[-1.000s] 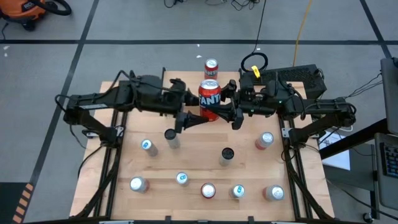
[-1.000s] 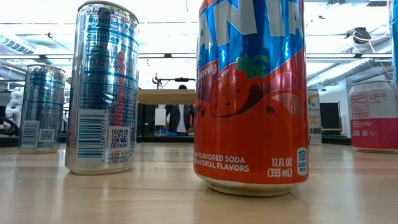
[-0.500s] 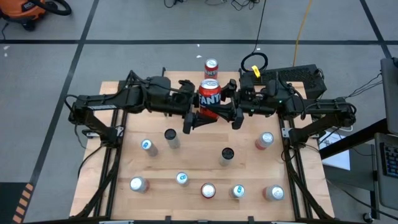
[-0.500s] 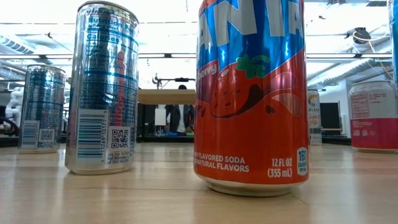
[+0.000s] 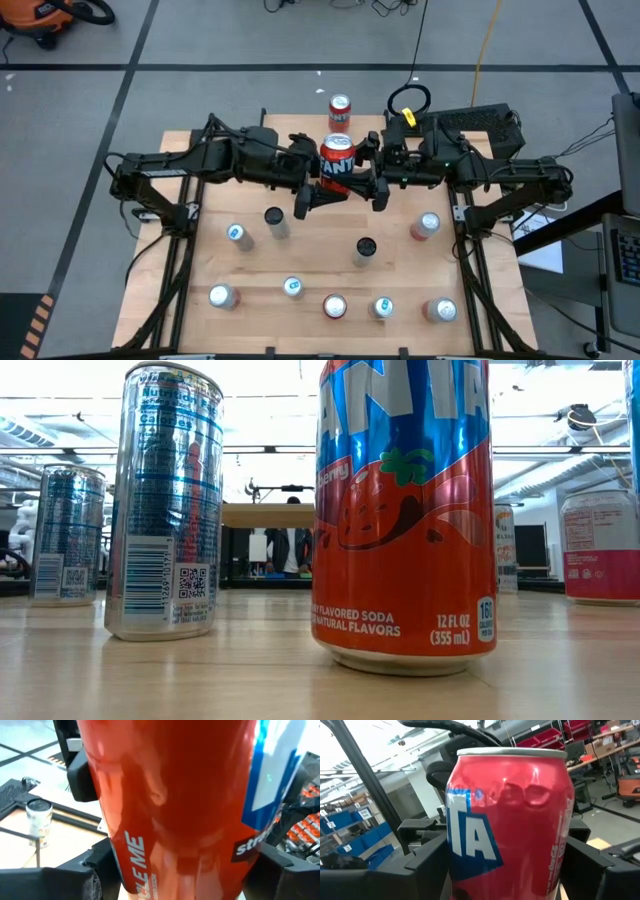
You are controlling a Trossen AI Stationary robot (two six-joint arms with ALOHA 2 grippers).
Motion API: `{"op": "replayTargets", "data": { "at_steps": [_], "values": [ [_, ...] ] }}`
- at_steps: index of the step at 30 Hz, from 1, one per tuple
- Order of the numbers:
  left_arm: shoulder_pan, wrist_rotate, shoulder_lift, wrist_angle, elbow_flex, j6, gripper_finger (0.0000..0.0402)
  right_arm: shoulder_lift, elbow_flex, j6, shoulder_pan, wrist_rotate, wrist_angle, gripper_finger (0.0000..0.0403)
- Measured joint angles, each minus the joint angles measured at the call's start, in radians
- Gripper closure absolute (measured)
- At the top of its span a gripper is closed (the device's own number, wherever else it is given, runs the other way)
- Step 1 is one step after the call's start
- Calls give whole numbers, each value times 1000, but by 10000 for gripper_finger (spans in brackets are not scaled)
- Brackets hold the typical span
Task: Place canned beverage on shelf
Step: Put the top orange soda can aligned with the other orange soda can on the shelf
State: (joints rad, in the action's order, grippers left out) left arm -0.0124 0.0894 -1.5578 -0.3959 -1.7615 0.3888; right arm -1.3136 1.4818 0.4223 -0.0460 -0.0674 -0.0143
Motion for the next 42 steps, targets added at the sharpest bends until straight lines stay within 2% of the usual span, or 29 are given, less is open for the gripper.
{"op": "replayTargets", "data": {
  "at_steps": [12,22,28,36,42],
  "values": [
    [1,-54,1,-73,0,-98,112,5,-1,26,1,-12,52,83],
    [0,-58,1,-62,0,-189,112,31,-1,-44,15,62,47,76],
    [1,-58,-5,-57,0,-196,113,36,0,-105,21,70,47,76],
    [1,-69,-14,-49,-2,-233,113,35,85,-184,26,74,161,76],
    [0,-84,-16,-45,0,-245,113,35,144,-210,41,122,279,76]
  ]
}}
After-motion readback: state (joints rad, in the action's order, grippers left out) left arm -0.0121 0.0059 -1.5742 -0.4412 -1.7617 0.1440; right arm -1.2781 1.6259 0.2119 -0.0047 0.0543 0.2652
